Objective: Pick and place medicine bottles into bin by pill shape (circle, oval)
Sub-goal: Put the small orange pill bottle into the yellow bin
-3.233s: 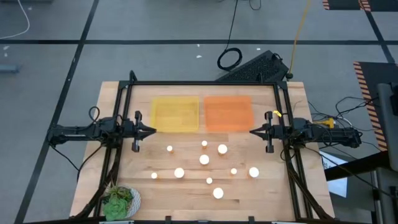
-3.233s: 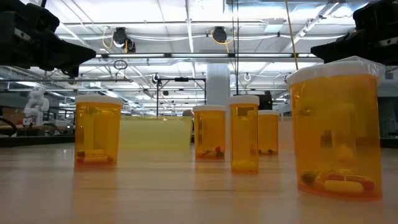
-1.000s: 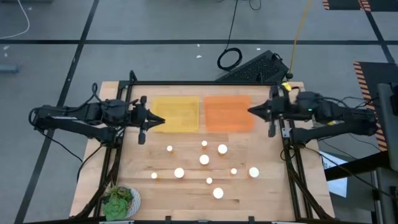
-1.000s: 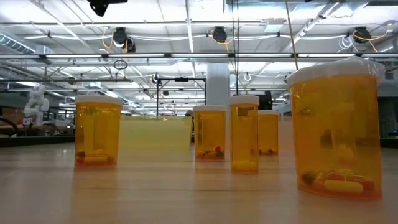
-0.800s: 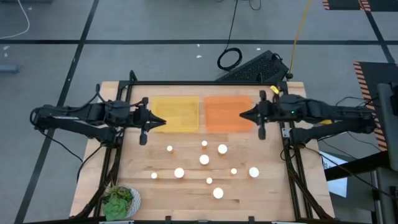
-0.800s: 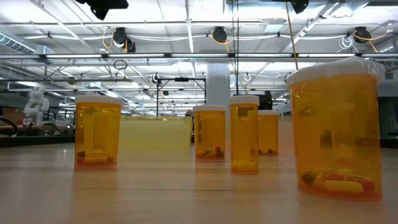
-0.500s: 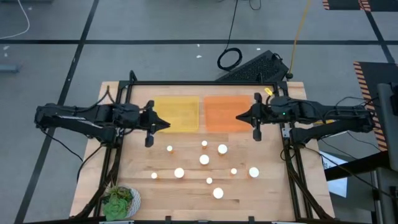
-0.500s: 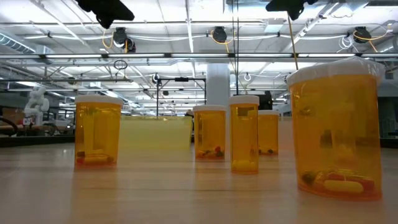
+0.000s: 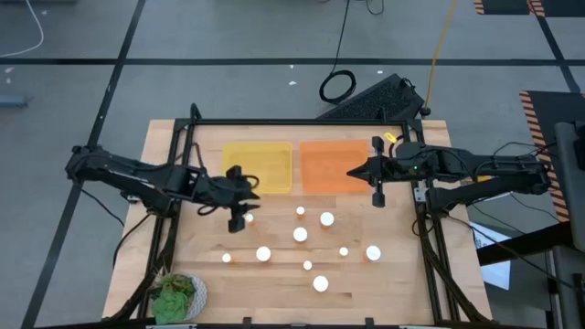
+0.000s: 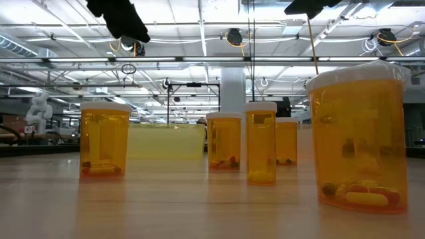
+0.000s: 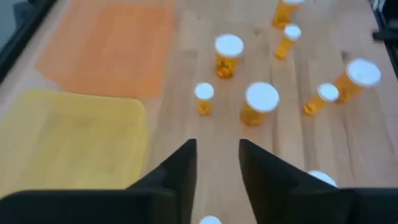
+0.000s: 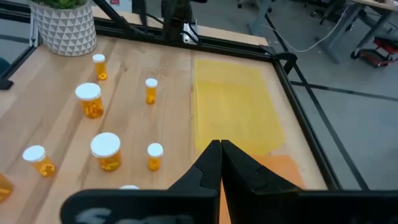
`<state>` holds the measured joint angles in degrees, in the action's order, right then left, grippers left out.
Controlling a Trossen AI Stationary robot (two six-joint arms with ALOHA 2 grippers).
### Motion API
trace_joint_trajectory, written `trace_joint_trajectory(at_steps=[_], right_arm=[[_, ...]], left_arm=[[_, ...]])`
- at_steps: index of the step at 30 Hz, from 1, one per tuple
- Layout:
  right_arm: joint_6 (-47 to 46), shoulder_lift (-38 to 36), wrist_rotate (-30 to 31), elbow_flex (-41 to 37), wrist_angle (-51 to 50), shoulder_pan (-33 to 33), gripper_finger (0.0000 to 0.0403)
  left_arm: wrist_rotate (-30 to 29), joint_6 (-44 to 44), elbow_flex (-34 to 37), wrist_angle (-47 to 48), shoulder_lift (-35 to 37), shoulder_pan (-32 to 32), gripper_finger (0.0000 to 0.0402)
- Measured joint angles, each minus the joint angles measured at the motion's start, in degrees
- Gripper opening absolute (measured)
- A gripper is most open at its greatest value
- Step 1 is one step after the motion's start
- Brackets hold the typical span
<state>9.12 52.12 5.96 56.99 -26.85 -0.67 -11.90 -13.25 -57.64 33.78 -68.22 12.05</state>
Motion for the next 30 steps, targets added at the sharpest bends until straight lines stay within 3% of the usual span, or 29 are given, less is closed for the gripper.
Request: trace_joint_trajectory(at_steps=[9,25,30], right_arm=[[2.72,0.00,0.00,0.00,-0.01,0.00,0.0000],[4.86,-0.02,-0.03,0.00,-0.34,0.00,0.0000],[4.17,-0.02,0.00,0.00,-1.34,0.00,0.0000]], left_arm=[[-0.24,-1.01,-13.56,15.13,-9.12,3.20,0.0191],[-0.10,-1.53,-12.64,22.26,-20.24,4.38,0.0313],[-0.17,-1.48,-12.58,23.17,-24.01,4.25,0.0321]])
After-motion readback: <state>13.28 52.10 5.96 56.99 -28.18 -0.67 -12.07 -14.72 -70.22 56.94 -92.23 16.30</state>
